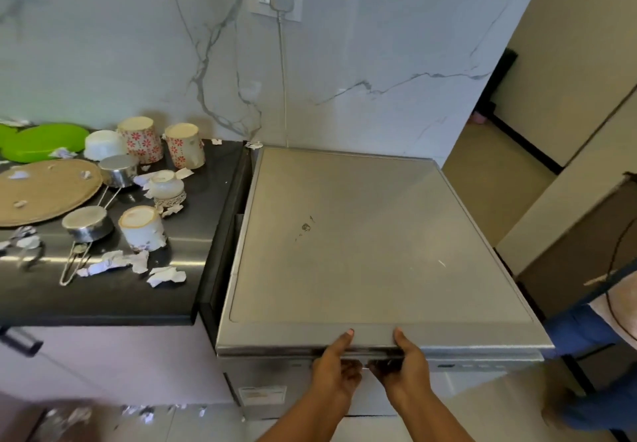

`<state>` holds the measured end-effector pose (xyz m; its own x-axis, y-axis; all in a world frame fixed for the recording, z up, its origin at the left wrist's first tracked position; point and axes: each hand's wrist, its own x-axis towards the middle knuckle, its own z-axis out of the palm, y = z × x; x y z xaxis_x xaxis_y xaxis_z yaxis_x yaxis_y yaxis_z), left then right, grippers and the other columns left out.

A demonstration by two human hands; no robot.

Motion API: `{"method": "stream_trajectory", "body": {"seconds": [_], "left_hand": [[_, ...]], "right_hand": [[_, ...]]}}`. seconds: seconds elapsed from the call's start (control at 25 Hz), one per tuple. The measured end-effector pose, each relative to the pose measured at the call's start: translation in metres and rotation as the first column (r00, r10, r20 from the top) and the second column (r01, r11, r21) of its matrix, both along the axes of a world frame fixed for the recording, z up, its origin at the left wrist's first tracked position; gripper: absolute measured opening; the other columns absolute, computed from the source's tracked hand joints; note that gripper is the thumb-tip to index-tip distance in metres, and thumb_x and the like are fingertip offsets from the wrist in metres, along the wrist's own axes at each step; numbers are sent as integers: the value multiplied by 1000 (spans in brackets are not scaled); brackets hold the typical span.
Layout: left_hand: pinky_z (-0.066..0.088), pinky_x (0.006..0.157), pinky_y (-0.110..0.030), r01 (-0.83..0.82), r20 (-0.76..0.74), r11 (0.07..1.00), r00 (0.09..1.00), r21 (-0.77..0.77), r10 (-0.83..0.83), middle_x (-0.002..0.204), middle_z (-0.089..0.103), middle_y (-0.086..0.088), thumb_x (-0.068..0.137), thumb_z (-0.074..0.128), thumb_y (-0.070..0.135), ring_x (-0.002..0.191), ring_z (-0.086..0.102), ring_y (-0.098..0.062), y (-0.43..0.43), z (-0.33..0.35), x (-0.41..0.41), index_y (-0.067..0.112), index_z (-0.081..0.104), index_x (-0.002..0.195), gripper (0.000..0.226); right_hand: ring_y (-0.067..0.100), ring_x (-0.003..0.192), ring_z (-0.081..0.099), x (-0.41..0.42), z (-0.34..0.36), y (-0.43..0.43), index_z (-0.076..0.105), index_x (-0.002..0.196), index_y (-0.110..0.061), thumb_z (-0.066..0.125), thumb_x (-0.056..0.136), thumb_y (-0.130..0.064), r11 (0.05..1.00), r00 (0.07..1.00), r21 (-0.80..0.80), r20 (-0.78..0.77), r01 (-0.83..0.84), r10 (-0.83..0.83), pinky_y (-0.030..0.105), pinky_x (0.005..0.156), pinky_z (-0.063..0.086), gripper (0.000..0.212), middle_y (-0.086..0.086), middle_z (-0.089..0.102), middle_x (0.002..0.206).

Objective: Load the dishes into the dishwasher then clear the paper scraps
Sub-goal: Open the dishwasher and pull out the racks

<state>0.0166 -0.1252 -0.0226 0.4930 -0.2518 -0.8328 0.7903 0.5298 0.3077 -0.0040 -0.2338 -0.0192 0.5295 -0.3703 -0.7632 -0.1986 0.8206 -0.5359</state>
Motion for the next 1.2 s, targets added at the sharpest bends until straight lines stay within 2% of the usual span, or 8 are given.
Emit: {"method": "stream_trajectory", "body": {"seconds": [0.4, 0.6, 0.72, 0.8, 0.92, 1.04, 1.12, 1.2], "left_hand": [[56, 63, -39, -370, 149, 924, 923, 94, 354, 101, 67, -20, 69, 83, 19, 88, 65, -34, -30, -6, -23, -3, 58, 112, 55], [56, 56, -34, -426, 131, 876, 904, 226, 406, 99, 64, -22, 68, 83, 14, 80, 63, -32, -32, -23, -69, -6, 55, 116, 59], [54, 84, -40, -331, 100, 855, 943, 399, 318, 120, 58, -24, 48, 93, 34, 101, 59, -36, -22, -27, -111, -3, 39, 132, 106], [34, 105, -46, -16, -50, 646, 995, 763, 83, 146, 26, -27, 50, 90, 44, 130, 35, -43, -9, -19, -130, 3, 0, 147, 138], [-8, 113, -50, 123, -175, -135, 843, 983, -509, 149, -30, -22, 58, 72, 69, 138, -26, -42, 15, -9, -146, 12, -33, 141, 145], [-21, 106, -54, 35, -341, -363, 438, 931, -832, 156, -21, -8, 71, 52, 76, 136, -32, -33, 36, -18, -141, 25, -13, 149, 113], [-19, 108, -54, 61, -394, -398, 340, 915, -854, 159, -3, -4, 71, 50, 78, 144, -17, -32, 47, -25, -138, 30, 1, 150, 104], [-12, 114, -51, 21, -383, -396, 306, 918, -872, 156, 19, -3, 74, 47, 76, 146, 5, -29, 55, -26, -137, 29, 18, 147, 92]], "right_hand": [[29, 90, 61, -22, -4, -26, 64, 92, -6, 69, 81, -16, 958, 958, -107, 77, -266, 275, 40, 84, 51, 16, 13, 65, 97], [31, 98, 56, -59, -20, -26, 51, 123, -4, 57, 92, -23, 976, 976, -33, 3, -217, 217, 42, 88, 46, 37, 16, 58, 110], [31, 98, 53, -105, -25, -26, 44, 132, -5, 49, 96, -18, 976, 971, 49, -102, -211, 215, 43, 90, 44, 38, 19, 53, 120], [35, 86, 54, -131, -25, -28, 44, 127, -2, 50, 96, -19, 951, 933, 85, -186, -298, 309, 46, 81, 49, 36, 20, 52, 107], [37, 67, 56, -155, -17, -21, 48, 104, 10, 51, 95, -13, 873, 833, 45, -279, -486, 478, 37, 45, 55, 24, 24, 54, 80], [29, 59, 61, -162, -6, -11, 59, 75, 0, 57, 91, -8, 542, 731, -502, -341, -673, 592, 37, 53, 57, 18, 15, 63, 64], [21, 72, 63, -157, -7, -9, 63, 73, -14, 63, 87, -10, 107, 700, -837, -371, -537, 611, 26, 66, 52, 15, 3, 66, 74], [23, 98, 60, -145, -15, -8, 67, 100, -10, 61, 88, -12, -191, 647, -861, -485, -472, 588, 24, 85, 45, 13, 7, 65, 102]]}}
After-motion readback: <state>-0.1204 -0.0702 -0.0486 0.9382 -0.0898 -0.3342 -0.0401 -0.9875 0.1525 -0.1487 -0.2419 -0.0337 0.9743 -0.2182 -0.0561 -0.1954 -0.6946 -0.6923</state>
